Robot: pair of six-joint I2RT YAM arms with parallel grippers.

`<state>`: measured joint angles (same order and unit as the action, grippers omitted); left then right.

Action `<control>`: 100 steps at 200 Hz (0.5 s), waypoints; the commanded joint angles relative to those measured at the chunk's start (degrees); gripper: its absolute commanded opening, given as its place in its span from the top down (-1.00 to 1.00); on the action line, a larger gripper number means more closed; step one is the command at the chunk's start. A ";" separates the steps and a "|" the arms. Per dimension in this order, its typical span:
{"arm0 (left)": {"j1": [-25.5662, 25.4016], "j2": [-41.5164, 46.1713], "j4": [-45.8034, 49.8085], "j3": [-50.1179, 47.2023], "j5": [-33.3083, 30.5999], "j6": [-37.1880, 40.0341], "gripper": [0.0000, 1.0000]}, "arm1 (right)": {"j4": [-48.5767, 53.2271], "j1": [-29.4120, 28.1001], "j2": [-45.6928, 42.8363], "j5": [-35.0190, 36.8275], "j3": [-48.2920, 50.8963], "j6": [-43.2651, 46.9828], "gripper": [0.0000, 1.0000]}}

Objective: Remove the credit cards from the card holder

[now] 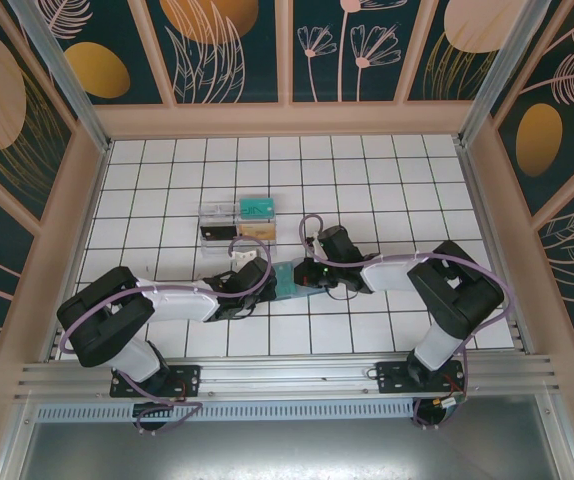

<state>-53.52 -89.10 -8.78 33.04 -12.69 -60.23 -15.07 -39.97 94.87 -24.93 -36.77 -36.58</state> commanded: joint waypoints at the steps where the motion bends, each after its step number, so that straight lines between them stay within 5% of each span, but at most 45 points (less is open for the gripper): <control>1: 0.25 -1.43 3.60 -0.69 0.76 0.46 1.00 | 0.38 1.54 -2.68 1.86 1.97 -0.41 1.00; 100: 0.17 1.40 4.91 -0.17 -0.93 0.97 1.00 | 3.31 7.18 -14.68 2.31 7.33 1.62 1.00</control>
<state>-53.52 -88.88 -8.58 33.01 -12.73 -60.20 -13.30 -33.30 83.07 -23.35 -30.33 -36.34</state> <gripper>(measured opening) 0.055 0.054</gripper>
